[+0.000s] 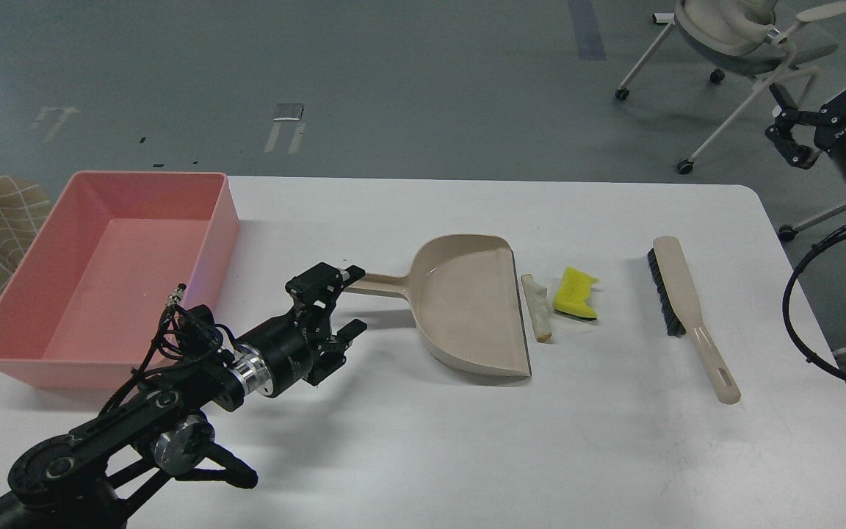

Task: Sweep and dump garbage into bin
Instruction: 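Reach the left gripper to the beige dustpan handle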

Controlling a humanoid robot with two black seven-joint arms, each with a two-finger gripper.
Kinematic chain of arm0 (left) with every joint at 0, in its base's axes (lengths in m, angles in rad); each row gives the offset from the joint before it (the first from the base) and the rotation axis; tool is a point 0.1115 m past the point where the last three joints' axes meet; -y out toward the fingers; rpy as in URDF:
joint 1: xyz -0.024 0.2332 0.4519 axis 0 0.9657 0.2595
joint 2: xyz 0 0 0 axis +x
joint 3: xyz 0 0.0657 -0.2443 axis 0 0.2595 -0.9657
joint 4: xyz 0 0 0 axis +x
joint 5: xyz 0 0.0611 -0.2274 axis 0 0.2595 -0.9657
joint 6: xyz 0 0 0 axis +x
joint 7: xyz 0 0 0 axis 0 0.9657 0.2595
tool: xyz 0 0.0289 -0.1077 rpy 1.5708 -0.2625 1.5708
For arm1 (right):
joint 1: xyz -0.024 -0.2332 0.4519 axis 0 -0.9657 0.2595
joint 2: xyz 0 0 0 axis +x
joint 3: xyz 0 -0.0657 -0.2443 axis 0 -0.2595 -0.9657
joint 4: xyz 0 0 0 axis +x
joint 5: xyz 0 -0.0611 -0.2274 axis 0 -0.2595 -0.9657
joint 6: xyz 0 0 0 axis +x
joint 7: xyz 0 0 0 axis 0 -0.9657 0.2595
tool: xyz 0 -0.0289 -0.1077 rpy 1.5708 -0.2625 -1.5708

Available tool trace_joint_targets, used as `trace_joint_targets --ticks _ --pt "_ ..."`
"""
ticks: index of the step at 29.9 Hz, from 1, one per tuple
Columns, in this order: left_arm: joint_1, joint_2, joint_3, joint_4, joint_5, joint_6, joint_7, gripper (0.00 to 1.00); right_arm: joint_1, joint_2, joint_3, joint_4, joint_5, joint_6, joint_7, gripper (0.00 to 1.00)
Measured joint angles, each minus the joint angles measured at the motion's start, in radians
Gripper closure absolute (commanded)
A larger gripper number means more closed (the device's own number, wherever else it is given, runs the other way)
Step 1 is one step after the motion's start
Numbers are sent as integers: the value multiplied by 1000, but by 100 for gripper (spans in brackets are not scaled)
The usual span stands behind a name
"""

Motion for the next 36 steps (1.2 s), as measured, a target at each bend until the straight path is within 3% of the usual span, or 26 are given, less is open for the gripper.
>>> trace_joint_targets --ticks 16,22,32,36 --pt "-124 -77 68 186 2 6 -32 13 3 -2 4 -4 0 0 0 0" --pt "-146 -116 73 242 2 7 -35 39 1 -10 11 -5 0 0 0 0" --pt "-177 -132 74 299 2 6 -36 40 0 -10 12 -7 0 0 0 0" --pt "-179 -132 74 303 0 5 -42 49 0 -10 12 -8 0 0 0 0"
